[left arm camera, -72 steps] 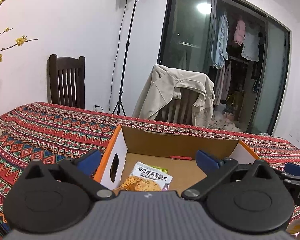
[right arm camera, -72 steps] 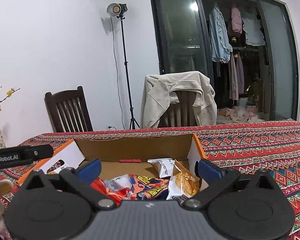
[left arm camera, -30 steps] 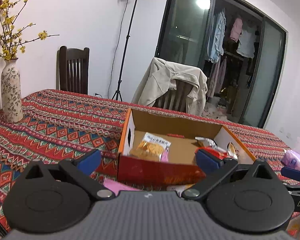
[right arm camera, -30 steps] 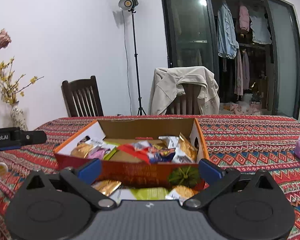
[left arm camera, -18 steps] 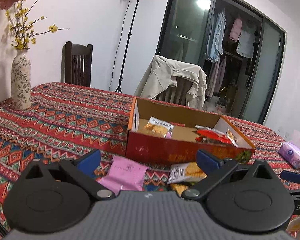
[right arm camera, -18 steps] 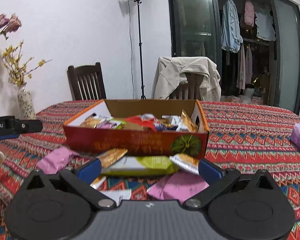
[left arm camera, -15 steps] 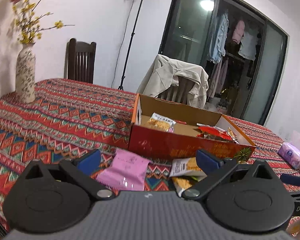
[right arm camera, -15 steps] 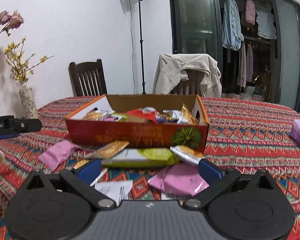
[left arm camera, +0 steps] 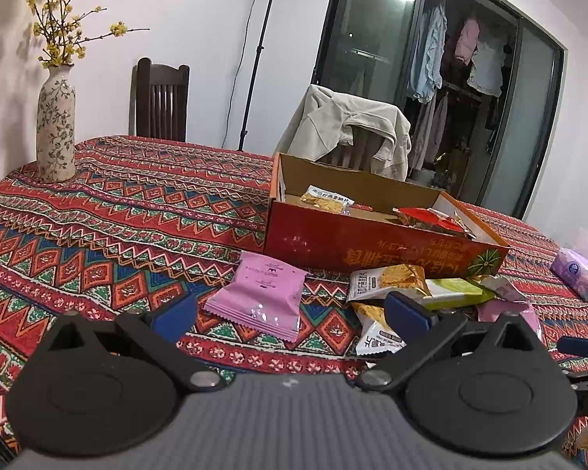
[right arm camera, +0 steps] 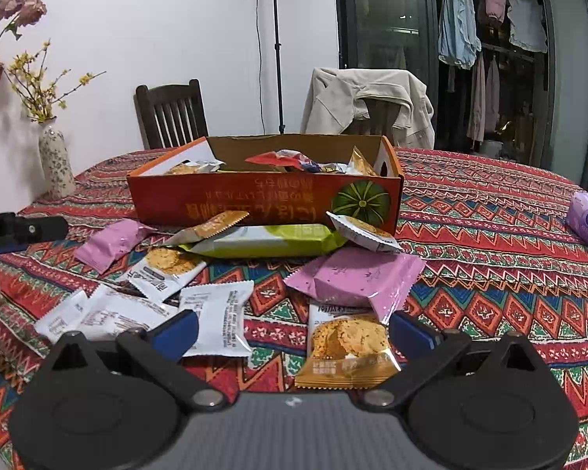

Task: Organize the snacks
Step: 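Grasp another orange-and-white cookie packet with the right tool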

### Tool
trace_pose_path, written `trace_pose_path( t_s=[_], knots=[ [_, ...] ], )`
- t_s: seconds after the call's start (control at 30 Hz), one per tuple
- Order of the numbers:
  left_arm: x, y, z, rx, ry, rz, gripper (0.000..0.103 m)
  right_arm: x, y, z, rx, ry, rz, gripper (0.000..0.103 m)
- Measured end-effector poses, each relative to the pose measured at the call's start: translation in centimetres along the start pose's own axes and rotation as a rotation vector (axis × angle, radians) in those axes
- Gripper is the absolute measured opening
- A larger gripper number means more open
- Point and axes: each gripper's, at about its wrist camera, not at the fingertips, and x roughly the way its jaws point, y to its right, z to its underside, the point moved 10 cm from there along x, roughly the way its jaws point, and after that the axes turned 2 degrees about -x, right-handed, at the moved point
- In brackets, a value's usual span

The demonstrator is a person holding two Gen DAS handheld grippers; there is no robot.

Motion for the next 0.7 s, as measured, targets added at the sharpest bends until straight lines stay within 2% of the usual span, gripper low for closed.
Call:
trace_pose_path(
  t_s=[0.23,0.37,0.47,0.63,0.67,0.7],
  knots=[
    [0.6,-0.6,0.6,-0.020,-0.023,-0.004,0.103,1.3,2.3,0.3,0.034,-0.043,0.078,0.101],
    [0.8,-0.7,0.8,-0.028,-0.032,-0.004,0.103,2.5,3.0,0.5,0.042,-0.085,0.089,0.086],
    [0.8,-0.8,0.8,-0.032,-0.034,-0.008,0.103,3.5,2.8,1.2,0.045,-0.121,0.082,0.084],
    [0.9,-0.8,1.0,-0.035,-0.040,-0.010,0.103,3.5,2.4,1.4,0.025,-0.112,0.082,0.079],
    [0.9,-0.8,1.0,-0.035,-0.040,-0.010,0.103,3.4,2.2,1.5,0.021,-0.109,0.077,0.075],
    [0.9,-0.8,1.0,-0.036,-0.041,-0.010,0.103,3.3,2.1,1.4,0.020,-0.104,0.076,0.066]
  ],
)
